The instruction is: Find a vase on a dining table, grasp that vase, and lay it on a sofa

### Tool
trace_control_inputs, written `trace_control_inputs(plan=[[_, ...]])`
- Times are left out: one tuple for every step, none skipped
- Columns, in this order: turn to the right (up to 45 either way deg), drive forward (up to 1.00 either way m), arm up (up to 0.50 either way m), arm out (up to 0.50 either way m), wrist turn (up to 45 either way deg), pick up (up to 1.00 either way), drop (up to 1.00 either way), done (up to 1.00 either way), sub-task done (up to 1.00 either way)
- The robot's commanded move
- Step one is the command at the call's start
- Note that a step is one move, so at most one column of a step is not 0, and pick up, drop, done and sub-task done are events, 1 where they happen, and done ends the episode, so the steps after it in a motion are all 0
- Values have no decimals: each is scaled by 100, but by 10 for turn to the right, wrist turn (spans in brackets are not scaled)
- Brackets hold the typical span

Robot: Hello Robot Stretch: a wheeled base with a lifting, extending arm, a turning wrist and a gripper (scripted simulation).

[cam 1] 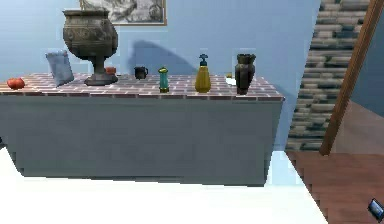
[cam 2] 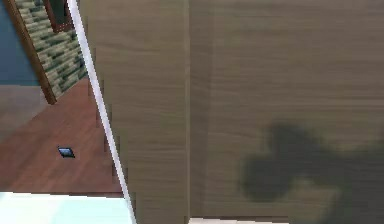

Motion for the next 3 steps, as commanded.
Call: trace_control_inputs(plan=[[90, 0, 0, 0, 0, 0, 0, 0, 0], [0, 30, 0, 0, 0, 0, 0, 0, 0], [360, 0, 0, 0, 0, 0, 0, 0, 0]])
